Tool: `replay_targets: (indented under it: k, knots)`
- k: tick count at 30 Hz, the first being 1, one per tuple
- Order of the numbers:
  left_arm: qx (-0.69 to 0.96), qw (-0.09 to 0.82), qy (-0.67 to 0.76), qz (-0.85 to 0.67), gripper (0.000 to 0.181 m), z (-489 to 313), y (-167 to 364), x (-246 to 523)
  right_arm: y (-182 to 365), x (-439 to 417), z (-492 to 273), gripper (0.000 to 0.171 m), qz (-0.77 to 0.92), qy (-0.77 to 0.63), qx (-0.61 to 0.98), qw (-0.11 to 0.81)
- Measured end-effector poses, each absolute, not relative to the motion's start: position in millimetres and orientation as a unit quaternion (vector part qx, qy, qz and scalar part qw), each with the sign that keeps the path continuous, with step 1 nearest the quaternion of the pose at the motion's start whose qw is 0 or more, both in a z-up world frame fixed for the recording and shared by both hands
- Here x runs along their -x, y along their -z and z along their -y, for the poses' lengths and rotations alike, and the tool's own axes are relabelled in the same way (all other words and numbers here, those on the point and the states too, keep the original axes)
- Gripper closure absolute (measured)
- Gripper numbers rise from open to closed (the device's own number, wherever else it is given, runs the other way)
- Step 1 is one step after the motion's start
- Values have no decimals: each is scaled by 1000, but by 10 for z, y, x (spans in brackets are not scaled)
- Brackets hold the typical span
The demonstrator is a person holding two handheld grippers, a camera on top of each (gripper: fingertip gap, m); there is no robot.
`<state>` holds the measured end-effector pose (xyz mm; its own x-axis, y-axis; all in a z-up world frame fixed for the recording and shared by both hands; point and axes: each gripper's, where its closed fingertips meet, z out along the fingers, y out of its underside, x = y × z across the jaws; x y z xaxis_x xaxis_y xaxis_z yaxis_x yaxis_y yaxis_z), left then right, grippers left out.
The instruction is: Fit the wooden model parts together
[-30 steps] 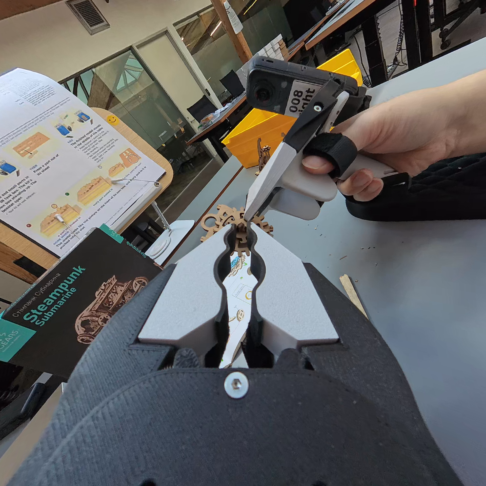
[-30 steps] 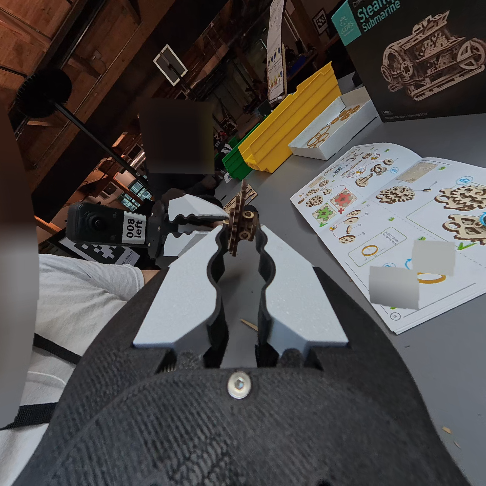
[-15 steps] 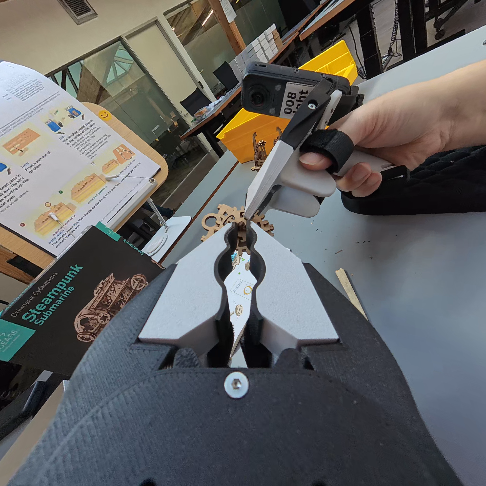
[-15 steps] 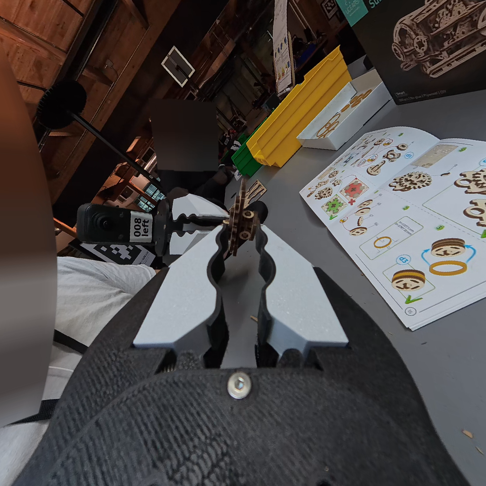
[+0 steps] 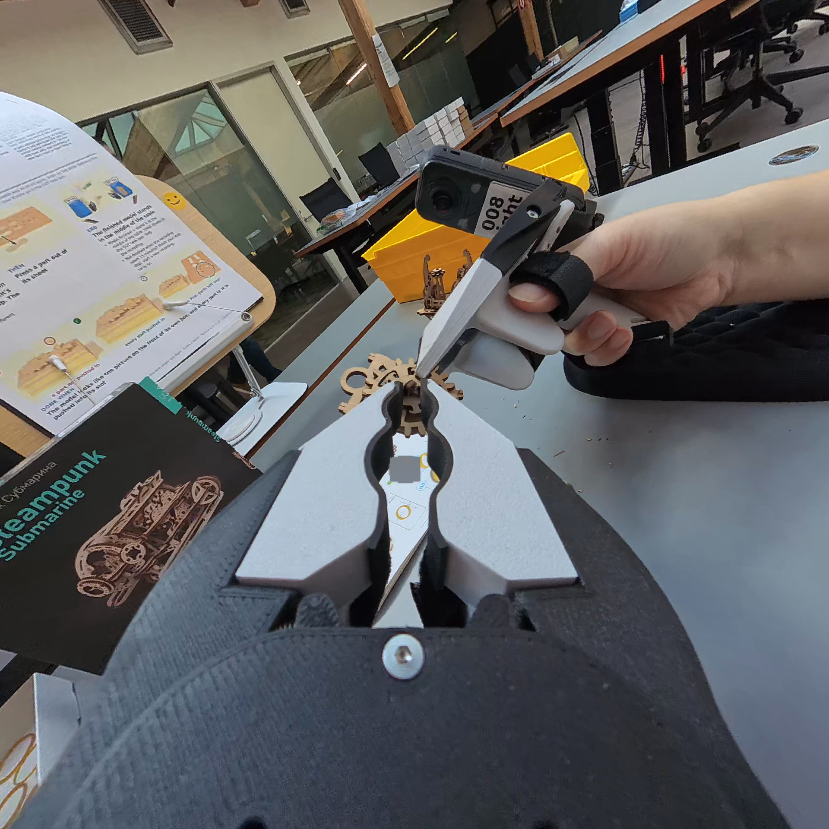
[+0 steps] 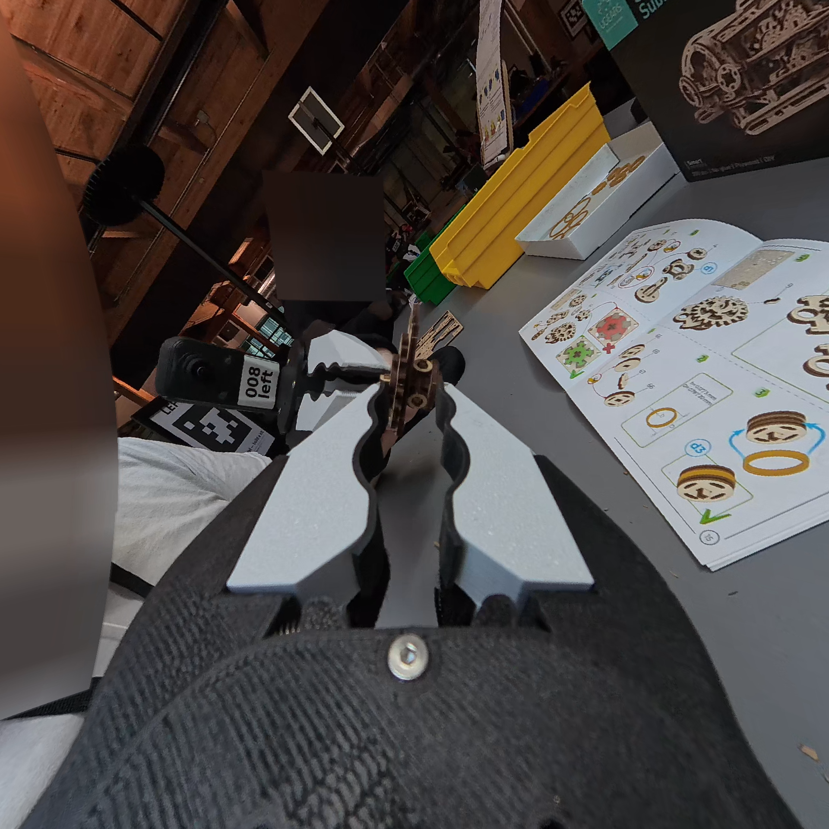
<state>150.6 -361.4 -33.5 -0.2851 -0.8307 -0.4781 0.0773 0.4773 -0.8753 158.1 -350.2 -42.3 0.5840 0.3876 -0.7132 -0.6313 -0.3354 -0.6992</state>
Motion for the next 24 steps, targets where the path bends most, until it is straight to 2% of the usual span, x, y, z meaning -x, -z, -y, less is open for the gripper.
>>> replay_targets:
  k: [1, 7, 24]
  knots:
    - [278, 526, 433, -677, 176, 3616, 336, -1502, 423, -1579, 3503, 152, -88, -447, 684, 569]
    - [269, 510, 448, -683, 176, 3622, 346, -1472, 431, -1556, 3507, 152, -82, -447, 689, 564]
    - [255, 536, 399, -699, 177, 3623, 360, -1451, 423, -1541, 3517, 152, -76, -435, 695, 567]
